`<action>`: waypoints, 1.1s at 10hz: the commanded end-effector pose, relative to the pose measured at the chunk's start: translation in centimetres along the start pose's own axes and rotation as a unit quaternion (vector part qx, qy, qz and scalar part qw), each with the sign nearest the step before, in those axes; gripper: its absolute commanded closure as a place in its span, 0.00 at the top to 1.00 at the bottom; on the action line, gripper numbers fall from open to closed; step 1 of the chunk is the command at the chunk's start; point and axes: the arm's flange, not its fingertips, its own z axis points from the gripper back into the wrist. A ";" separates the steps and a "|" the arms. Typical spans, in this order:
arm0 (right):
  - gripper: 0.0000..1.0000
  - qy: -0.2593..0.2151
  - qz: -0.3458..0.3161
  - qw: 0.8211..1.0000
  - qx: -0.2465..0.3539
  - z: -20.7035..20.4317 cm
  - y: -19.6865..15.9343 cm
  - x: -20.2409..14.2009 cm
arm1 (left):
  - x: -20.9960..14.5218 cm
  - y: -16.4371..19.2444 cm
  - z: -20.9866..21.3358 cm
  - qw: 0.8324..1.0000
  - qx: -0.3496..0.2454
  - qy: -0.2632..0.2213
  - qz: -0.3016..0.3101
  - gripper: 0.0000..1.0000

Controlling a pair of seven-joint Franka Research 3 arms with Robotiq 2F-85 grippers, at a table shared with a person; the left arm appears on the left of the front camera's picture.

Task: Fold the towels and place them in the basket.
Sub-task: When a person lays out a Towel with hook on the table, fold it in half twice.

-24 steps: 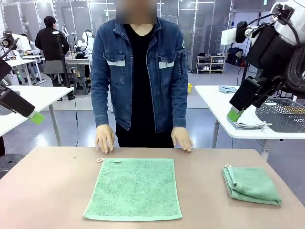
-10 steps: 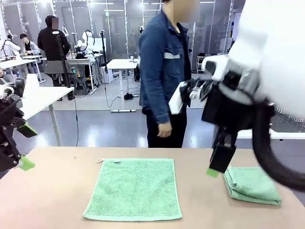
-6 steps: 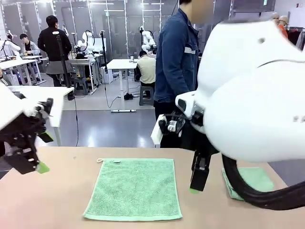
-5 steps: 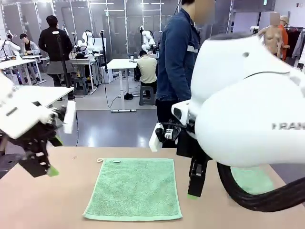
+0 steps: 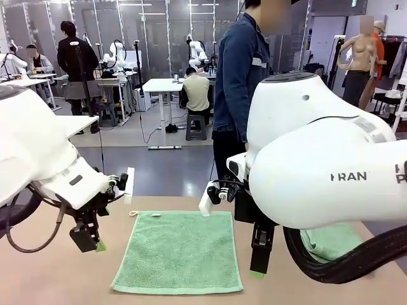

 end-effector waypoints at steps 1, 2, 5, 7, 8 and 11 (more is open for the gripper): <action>1.00 -0.001 0.004 1.000 -0.002 0.2 0.3 0.1 | 0.1 -0.4 1.1 1.000 0.004 -0.004 -0.006 1.00; 1.00 -0.001 0.004 1.000 -0.002 0.2 0.3 0.1 | 0.1 -0.4 1.1 1.000 0.004 -0.004 -0.006 1.00; 1.00 -0.001 0.001 1.000 -0.001 0.1 0.1 0.1 | 0.1 -0.1 0.6 1.000 0.005 -0.004 -0.002 1.00; 1.00 0.008 0.016 0.999 0.027 -3.0 -1.5 0.7 | -0.8 0.9 -1.9 0.999 -0.025 -0.018 -0.014 1.00; 1.00 0.007 0.015 0.999 0.034 -4.0 -1.7 1.1 | -1.4 1.2 -2.8 0.999 -0.029 -0.022 -0.019 1.00; 1.00 0.018 -0.007 0.999 0.037 -7.2 -2.2 2.2 | -1.6 0.7 -7.1 0.999 -0.049 0.002 -0.012 1.00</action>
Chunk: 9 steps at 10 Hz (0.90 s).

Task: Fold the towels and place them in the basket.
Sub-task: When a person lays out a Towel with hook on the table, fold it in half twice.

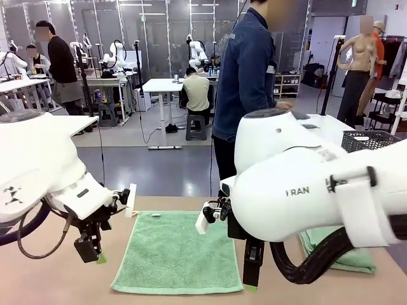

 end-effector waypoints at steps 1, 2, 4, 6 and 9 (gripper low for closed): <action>1.00 -0.008 -0.003 1.000 0.015 -1.6 -0.6 0.8 | -0.2 -0.8 -2.8 1.000 -0.010 -0.002 -0.004 1.00; 1.00 0.002 -0.007 1.000 0.019 -2.4 -0.6 1.0 | -0.5 -1.6 -3.4 1.000 -0.024 -0.002 -0.004 1.00; 1.00 -0.002 -0.009 0.999 0.032 -3.1 -0.8 0.8 | -1.2 -3.1 -4.8 0.999 -0.044 0.008 -0.017 1.00; 1.00 0.005 -0.013 0.999 0.042 -4.5 -1.4 1.3 | -1.6 -3.7 -6.4 0.997 -0.062 0.019 -0.034 1.00; 1.00 -0.006 -0.012 0.999 0.044 -5.9 -2.3 1.6 | -1.8 -4.0 -8.1 0.995 -0.085 0.031 -0.039 1.00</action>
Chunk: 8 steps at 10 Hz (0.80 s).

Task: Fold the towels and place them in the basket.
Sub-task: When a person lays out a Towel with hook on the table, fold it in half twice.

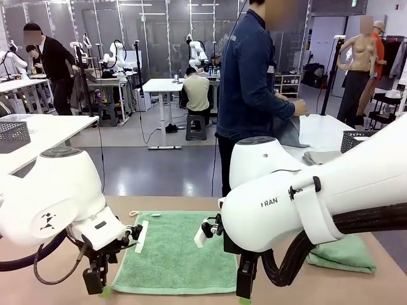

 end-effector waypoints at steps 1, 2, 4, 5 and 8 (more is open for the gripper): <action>1.00 -0.012 0.010 1.000 0.003 -0.9 -0.8 0.7 | -1.7 -2.0 -1.6 1.000 -0.010 -0.012 -0.007 1.00; 1.00 -0.010 0.007 1.000 0.003 -1.2 -1.0 0.8 | -1.4 -1.9 -2.2 1.000 -0.012 -0.013 -0.007 1.00; 1.00 -0.010 0.024 1.000 0.003 -1.9 -1.4 0.9 | -0.9 -1.5 -3.0 1.000 -0.015 -0.017 -0.004 1.00; 1.00 -0.013 0.028 0.999 0.007 -2.3 -1.8 0.9 | -1.0 -1.4 -3.2 1.000 -0.013 -0.009 0.005 1.00; 1.00 -0.016 0.055 0.998 0.012 -3.3 -1.9 0.7 | -0.5 -0.9 -3.8 1.000 -0.021 -0.009 0.012 1.00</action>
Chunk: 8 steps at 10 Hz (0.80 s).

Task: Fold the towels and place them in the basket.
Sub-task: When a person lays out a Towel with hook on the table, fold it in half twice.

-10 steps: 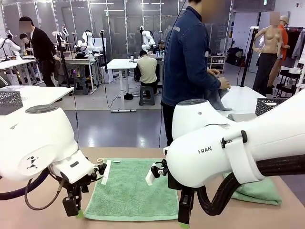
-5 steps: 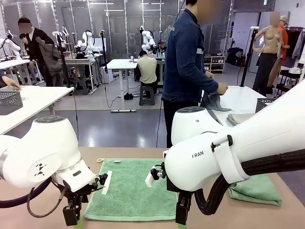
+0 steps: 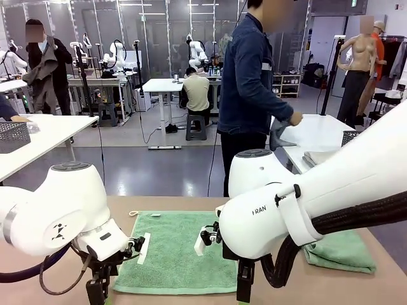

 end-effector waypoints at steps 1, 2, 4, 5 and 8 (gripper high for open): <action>1.00 -0.027 0.033 0.999 -0.001 -0.8 -0.6 0.1 | -0.4 -0.6 -0.9 1.000 0.002 -0.015 0.000 1.00; 1.00 -0.026 0.049 0.998 -0.012 -1.1 -0.5 0.3 | -0.2 -0.5 -1.0 1.000 0.000 -0.016 -0.001 1.00; 1.00 -0.036 0.090 0.995 -0.028 -1.9 -0.8 0.8 | -0.1 -0.4 -1.2 1.000 -0.008 -0.016 -0.001 1.00; 1.00 -0.038 0.106 0.993 -0.028 -2.3 -1.1 0.9 | -0.1 -0.3 -1.2 1.000 -0.010 -0.018 0.000 1.00; 1.00 -0.038 0.130 0.991 -0.015 -3.0 -1.8 0.6 | 0.2 -0.1 -1.3 1.000 -0.016 -0.019 -0.002 1.00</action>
